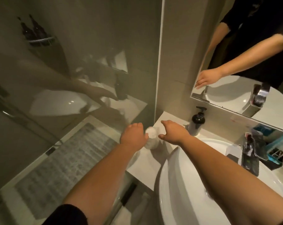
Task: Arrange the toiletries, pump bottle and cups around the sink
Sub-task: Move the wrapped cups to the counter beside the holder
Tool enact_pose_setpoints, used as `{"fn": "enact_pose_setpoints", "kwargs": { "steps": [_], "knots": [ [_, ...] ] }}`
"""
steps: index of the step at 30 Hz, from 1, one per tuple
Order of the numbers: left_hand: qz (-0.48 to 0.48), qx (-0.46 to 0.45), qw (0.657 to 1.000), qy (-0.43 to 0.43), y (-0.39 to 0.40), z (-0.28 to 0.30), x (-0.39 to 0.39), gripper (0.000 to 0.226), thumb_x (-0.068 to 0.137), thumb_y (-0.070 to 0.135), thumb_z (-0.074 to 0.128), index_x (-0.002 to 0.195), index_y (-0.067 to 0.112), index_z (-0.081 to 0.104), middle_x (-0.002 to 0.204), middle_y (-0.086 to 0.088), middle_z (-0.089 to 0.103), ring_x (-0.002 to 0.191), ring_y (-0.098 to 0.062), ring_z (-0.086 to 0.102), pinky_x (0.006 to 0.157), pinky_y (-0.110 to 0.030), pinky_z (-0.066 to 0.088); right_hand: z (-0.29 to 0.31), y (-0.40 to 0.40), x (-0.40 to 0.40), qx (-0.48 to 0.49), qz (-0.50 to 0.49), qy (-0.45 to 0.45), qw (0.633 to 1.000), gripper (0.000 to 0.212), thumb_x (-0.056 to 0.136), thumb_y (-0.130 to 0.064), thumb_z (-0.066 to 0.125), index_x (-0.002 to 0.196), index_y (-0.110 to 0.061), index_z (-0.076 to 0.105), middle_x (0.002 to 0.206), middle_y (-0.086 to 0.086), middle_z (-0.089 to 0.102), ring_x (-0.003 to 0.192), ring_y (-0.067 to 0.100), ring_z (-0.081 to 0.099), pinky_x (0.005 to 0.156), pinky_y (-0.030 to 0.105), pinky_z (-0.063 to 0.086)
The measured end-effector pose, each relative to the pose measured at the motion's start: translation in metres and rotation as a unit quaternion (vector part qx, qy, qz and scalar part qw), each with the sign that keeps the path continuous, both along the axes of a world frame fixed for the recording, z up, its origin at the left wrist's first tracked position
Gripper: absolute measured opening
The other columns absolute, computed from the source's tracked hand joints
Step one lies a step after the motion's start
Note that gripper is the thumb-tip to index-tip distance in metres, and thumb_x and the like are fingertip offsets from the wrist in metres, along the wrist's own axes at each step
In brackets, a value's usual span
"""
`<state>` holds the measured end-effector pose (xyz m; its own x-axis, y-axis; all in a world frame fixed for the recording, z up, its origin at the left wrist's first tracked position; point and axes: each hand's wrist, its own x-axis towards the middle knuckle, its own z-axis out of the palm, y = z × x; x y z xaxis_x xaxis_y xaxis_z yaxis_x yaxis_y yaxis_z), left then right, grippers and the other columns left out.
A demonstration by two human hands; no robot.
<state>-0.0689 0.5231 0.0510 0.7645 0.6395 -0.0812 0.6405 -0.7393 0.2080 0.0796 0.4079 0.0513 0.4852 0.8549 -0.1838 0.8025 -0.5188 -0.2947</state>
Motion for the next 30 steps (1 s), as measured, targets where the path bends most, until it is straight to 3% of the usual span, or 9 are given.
{"fn": "enact_pose_setpoints", "kwargs": {
  "steps": [3, 7, 16, 21, 30],
  "knots": [
    [0.014, -0.061, 0.998, 0.022, 0.002, -0.027, 0.004, 0.054, 0.091, 0.043, 0.048, 0.133, 0.009, 0.041, 0.132, -0.013, 0.050, 0.122, -0.030, 0.046, 0.094, -0.040, 0.041, -0.022, 0.006, 0.009, -0.029, 0.000, 0.053, 0.998, 0.075, 0.080, -0.042, 0.068, 0.140, -0.011, 0.037, 0.140, 0.012, 0.049, 0.125, 0.031, 0.048, 0.098, 0.040, 0.043],
    [0.003, -0.108, 0.994, 0.014, 0.001, -0.057, 0.015, 0.052, 0.090, 0.038, 0.054, 0.131, 0.009, 0.042, 0.126, -0.015, 0.055, 0.114, -0.032, 0.052, 0.092, -0.041, 0.044, -0.049, 0.011, 0.016, -0.031, 0.014, 0.109, 0.993, 0.073, 0.078, -0.034, 0.071, 0.140, -0.013, 0.038, 0.137, 0.012, 0.054, 0.121, 0.031, 0.052, 0.097, 0.037, 0.042],
    [-0.002, -0.128, 0.991, -0.046, -0.004, -0.080, 0.027, 0.048, 0.091, 0.038, 0.056, 0.132, 0.015, 0.046, 0.121, -0.011, 0.060, 0.108, -0.030, 0.057, 0.087, -0.041, 0.047, -0.071, 0.011, 0.011, 0.016, -0.007, 0.145, 0.989, 0.057, 0.083, -0.040, 0.065, 0.129, -0.013, 0.048, 0.122, 0.013, 0.063, 0.106, 0.032, 0.058, 0.080, 0.031, 0.039],
    [-0.005, -0.118, 0.990, -0.076, -0.012, -0.048, 0.020, 0.046, 0.090, 0.038, 0.056, 0.130, 0.017, 0.048, 0.122, -0.008, 0.059, 0.107, -0.028, 0.057, 0.085, -0.040, 0.048, -0.036, -0.003, 0.006, 0.050, -0.011, 0.127, 0.991, 0.058, 0.081, -0.043, 0.066, 0.130, -0.017, 0.048, 0.124, 0.008, 0.062, 0.108, 0.030, 0.058, 0.086, 0.036, 0.045],
    [-0.104, -0.056, 0.980, -0.157, -0.027, 0.052, 0.030, 0.040, 0.091, 0.033, 0.055, 0.128, 0.023, 0.050, 0.122, -0.005, 0.060, 0.105, -0.027, 0.057, 0.077, -0.033, 0.042, 0.071, -0.045, -0.005, 0.123, -0.079, 0.038, 0.989, 0.055, 0.080, -0.047, 0.063, 0.127, -0.020, 0.052, 0.117, 0.007, 0.066, 0.105, 0.030, 0.060, 0.080, 0.038, 0.050]
  ]
}}
